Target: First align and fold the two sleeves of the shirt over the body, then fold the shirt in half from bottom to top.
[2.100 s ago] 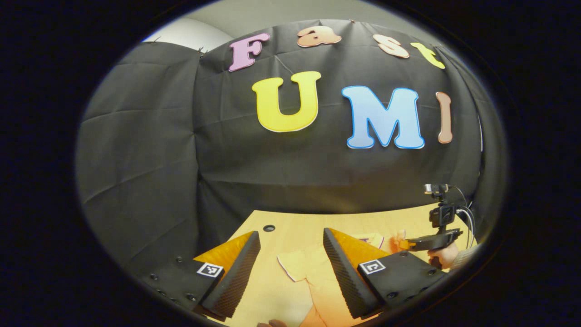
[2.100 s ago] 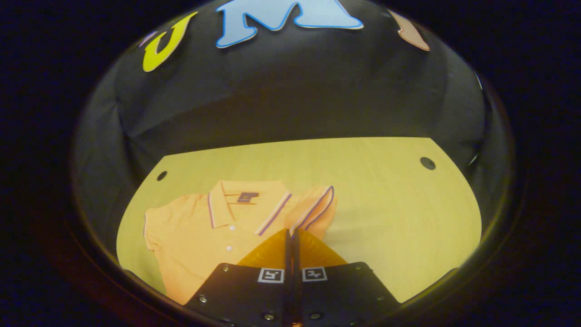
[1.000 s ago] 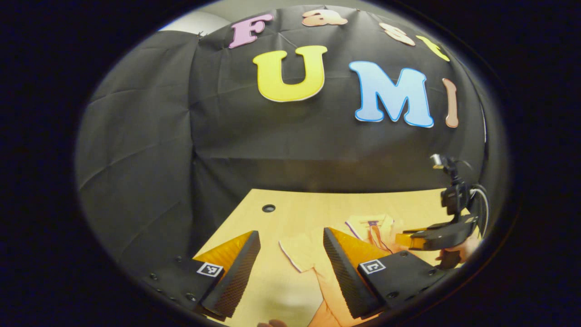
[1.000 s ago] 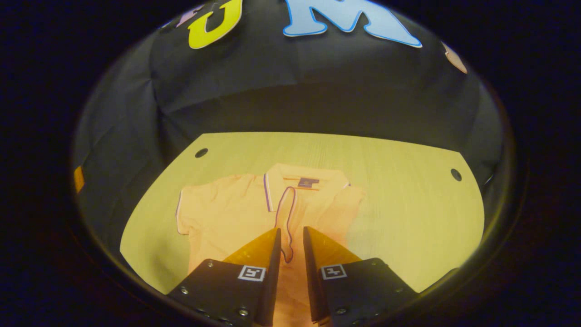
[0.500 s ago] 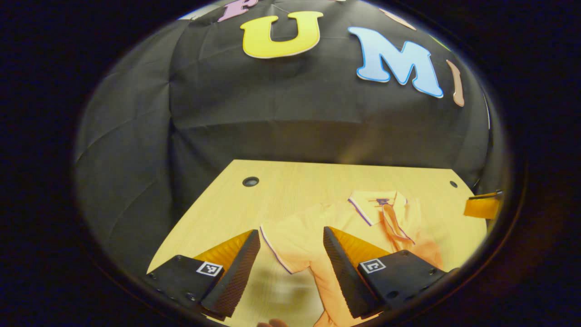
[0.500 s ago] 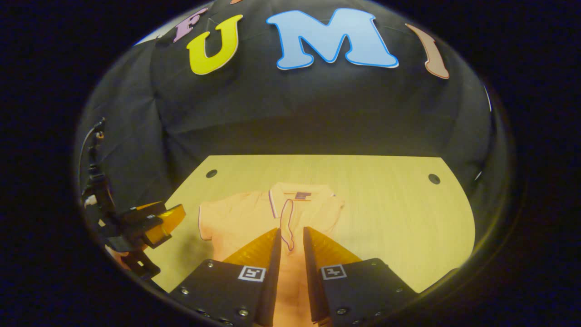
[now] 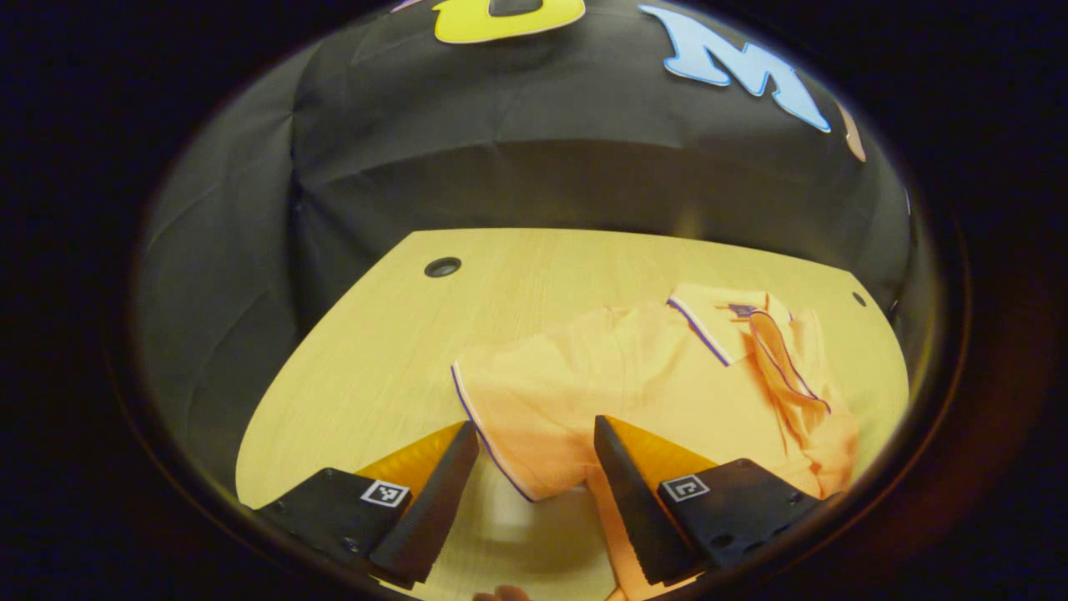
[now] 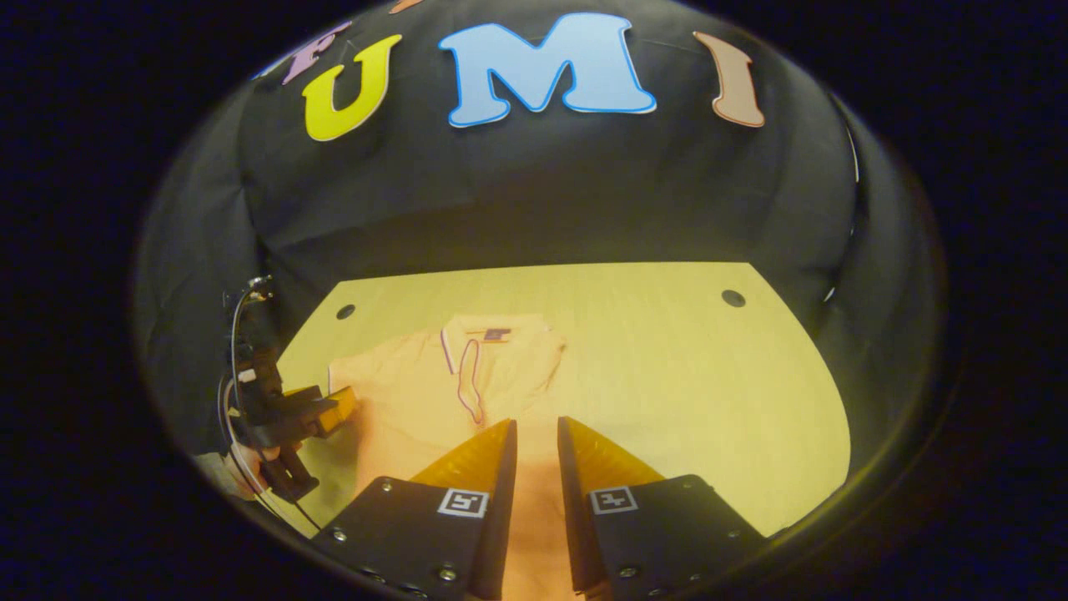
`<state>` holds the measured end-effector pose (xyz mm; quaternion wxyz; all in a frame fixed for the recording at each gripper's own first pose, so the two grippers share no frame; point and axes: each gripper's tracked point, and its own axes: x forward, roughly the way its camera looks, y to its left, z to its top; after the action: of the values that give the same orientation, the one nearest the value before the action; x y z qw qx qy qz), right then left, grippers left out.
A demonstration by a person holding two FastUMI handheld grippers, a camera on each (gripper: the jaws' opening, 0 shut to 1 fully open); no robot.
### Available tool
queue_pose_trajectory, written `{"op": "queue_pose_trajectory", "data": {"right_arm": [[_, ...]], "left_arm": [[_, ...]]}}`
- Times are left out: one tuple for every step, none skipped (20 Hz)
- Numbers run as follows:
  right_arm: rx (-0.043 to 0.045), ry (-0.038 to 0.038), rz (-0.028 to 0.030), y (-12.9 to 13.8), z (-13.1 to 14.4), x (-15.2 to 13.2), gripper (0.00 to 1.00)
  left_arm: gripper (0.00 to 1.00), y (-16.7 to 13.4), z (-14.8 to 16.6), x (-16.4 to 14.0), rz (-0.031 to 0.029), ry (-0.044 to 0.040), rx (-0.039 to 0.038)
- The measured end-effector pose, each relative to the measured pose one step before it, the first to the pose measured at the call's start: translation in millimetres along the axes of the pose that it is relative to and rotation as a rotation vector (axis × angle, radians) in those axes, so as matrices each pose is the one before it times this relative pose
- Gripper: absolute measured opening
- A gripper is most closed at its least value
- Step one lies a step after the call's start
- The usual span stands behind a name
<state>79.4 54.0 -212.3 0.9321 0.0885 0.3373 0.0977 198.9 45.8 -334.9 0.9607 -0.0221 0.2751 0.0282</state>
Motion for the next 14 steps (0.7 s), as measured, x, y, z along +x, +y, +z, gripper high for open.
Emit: {"op": "queue_pose_trajectory", "data": {"right_arm": [[0.00294, 0.00544, -0.01309, -5.29, -2.17, -2.81, 0.27], [0.00418, 0.00613, -0.01174, -4.05, -3.23, -1.68, 0.3], [0.00595, 0.00332, -0.01068, -4.22, -1.13, -1.6, 0.3], [0.00649, 0.003, -0.00879, -3.13, -1.08, -1.37, 0.3], [0.00711, 0.00212, -0.00648, -2.98, -0.5, -1.23, 0.3], [0.00558, 0.0017, -0.0062, -1.99, -0.69, -0.3, 0.3], [0.00328, 0.00146, -0.00439, -1.98, -0.06, -0.63, 0.3], [0.00127, 0.00201, -0.00368, -1.51, -0.66, -0.62, 0.27], [0.00108, 0.00242, -0.00292, -0.86, -0.44, 0.26, 0.3], [0.0019, 0.00248, -0.00068, 0.03, -1.25, 0.63, 0.3], [0.0026, 0.00197, 0.00068, 0.44, -0.38, 0.77, 0.3], [0.00304, 0.00396, 0.002, 0.56, -1.04, 0.13, 0.3], [0.00231, 0.00493, 0.00227, 0.99, -1.46, 1.02, 0.3], [0.00094, 0.00407, 0.0018, 0.2, -1.68, 0.36, 0.3]], "left_arm": [[0.95, -0.32, -3.0, 4.1, 0.00119, 0.00743, -0.00092], [0.94, -0.54, -4.03, 3.05, -0.00081, 0.01102, -0.00233], [0.94, 0.15, -3.63, 3.15, 0.00137, 0.0114, -0.00437], [0.95, 1.37, -3.44, 1.65, 0.00285, 0.01123, -0.00449], [0.94, 1.45, -3.15, 1.64, 0.00691, 0.00946, -0.00394], [0.94, -0.05, -1.61, -0.82, 0.00376, 0.00445, -0.00687], [0.95, -1.1, 1.53, 1.82, -0.00015, -0.00517, -0.00355], [0.95, -0.04, -1.22, -0.29, 0.00509, 0.00153, -0.0008], [0.95, -0.52, 0.8, 1.16, 0.00396, -0.00067, -0.00377], [0.95, -1.66, -0.22, -0.14, -0.00338, -0.00095, -0.00206], [0.96, -3.22, 0.2, -0.25, -0.00535, 0.00332, 0.00659], [0.8, -2.14, 0.56, 0.44, -0.00664, 0.00209, 0.00833], [0.77, -3.29, 0.98, 0.5, -0.00662, 0.00066, 0.00458], [0.58, -3.0, -0.05, 1.85, -0.00331, 0.00041, 0.0019]]}}
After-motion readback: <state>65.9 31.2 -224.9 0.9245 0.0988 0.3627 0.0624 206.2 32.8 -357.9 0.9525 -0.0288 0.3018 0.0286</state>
